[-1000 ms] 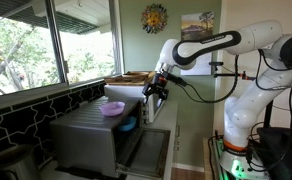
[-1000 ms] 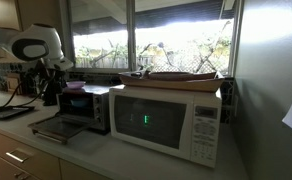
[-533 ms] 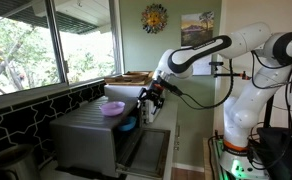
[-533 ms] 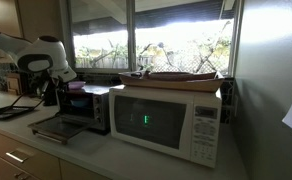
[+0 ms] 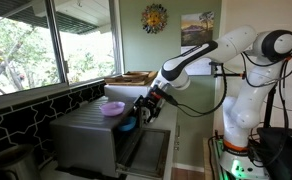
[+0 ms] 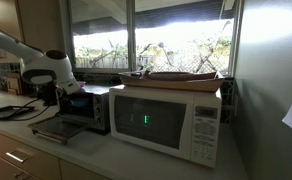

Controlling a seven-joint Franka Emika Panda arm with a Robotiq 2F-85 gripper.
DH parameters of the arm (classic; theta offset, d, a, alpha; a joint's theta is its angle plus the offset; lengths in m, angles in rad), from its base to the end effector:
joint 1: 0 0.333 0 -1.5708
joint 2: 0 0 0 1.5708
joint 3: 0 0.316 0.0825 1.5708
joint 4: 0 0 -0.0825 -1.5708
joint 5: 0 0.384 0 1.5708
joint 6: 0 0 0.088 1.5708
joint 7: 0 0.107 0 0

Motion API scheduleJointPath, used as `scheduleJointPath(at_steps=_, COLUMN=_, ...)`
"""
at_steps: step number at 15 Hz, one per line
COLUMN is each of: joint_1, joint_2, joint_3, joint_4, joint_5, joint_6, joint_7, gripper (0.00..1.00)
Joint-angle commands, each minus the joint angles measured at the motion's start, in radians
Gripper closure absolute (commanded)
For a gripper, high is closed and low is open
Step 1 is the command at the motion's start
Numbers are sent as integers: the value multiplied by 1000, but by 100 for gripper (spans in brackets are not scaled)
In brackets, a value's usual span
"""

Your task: Remove the blue bowl from the microwave, put it on the left microwave and then put the purple bowl in the left microwave

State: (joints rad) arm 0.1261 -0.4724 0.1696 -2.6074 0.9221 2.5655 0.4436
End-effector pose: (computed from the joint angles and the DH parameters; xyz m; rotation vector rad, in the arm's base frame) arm 0.4052 0.1118 0.4488 -2.2406 0.9884 -0.2307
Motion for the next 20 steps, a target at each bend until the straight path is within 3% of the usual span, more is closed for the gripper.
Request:
scheduleJointPath(at_steps=1, joint_1=34, joint_2=52, joint_3=-20, joint_4=-4, joint_5=123, joint_6=51, joint_7=-103, gripper=0)
scheduleJointPath(at_steps=7, joint_1=37, joint_2=99, joint_3=-11, joint_4=6, joint_5=307, joint_6=132, joint_7=-232, gripper=0)
scheduleJointPath(at_steps=8, joint_1=41, joint_2=108, joint_3=-13, joint_4=6, joint_5=328, joint_6=143, joint_7=-251, gripper=16)
scheduleJointPath(at_steps=9, joint_1=39, joint_2=113, joint_3=-11, joint_4=7, joint_5=345, joint_6=150, joint_7=-265, gripper=26)
scheduleJointPath(at_steps=14, joint_1=35, joint_2=111, joint_3=-5, joint_4=16, joint_5=414, joint_6=159, joint_7=-331, gripper=64)
scheduleJointPath(at_steps=15, joint_1=35, joint_2=110, joint_3=-3, joint_4=17, joint_5=422, joint_6=158, joint_7=-342, gripper=36)
scheduleJointPath(at_steps=16, joint_1=32, joint_2=107, joint_3=-2, joint_4=15, joint_5=422, joint_6=159, joint_7=-348, gripper=27)
scheduleJointPath(at_steps=17, joint_1=29, joint_2=106, joint_3=-1, joint_4=11, joint_5=423, joint_6=161, joint_7=-352, gripper=27)
scheduleJointPath(at_steps=20, joint_1=18, joint_2=85, joint_3=-6, joint_4=-20, joint_5=418, joint_6=159, joint_7=-316, gripper=8)
